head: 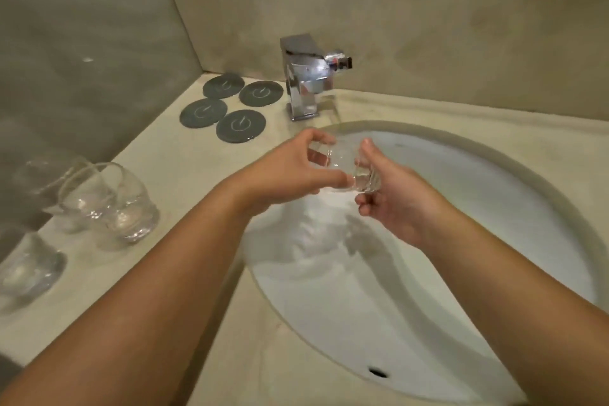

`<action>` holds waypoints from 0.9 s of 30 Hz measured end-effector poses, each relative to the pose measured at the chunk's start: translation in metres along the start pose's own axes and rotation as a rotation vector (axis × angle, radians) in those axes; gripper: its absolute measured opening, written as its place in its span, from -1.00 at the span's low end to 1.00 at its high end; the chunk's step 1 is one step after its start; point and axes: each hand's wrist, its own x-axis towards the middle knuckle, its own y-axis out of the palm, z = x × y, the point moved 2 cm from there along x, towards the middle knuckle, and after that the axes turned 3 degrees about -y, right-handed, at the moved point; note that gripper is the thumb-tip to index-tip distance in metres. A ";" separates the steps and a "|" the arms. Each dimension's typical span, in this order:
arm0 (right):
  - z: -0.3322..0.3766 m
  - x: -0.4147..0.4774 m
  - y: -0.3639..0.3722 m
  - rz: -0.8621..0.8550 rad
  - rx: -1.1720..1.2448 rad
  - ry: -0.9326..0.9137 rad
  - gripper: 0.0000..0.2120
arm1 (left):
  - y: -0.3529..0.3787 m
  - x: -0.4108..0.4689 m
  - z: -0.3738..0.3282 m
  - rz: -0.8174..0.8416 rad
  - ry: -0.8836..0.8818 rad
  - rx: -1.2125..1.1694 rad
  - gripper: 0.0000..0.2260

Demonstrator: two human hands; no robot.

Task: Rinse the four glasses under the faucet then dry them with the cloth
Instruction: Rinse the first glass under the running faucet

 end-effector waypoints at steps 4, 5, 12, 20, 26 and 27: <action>0.002 -0.010 -0.005 -0.083 -0.182 -0.042 -0.44 | 0.011 -0.002 0.004 -0.112 0.061 -0.107 -0.44; 0.007 -0.016 -0.004 -0.151 -0.247 -0.076 -0.43 | 0.014 -0.005 0.005 -0.162 0.070 -0.117 -0.39; 0.060 -0.010 0.011 -0.414 -0.496 -0.563 -0.48 | 0.019 -0.014 0.013 -0.397 0.201 -0.199 -0.36; 0.087 0.041 0.048 -0.379 -0.648 -0.716 -0.77 | 0.011 -0.002 0.022 -0.457 0.238 -0.213 -0.41; 0.094 0.062 0.056 -0.526 -0.730 -0.811 -0.61 | 0.010 0.005 0.026 -0.477 0.225 -0.265 -0.38; 0.095 0.063 0.056 -0.542 -0.758 -0.824 -0.60 | 0.009 0.006 0.026 -0.480 0.219 -0.268 -0.37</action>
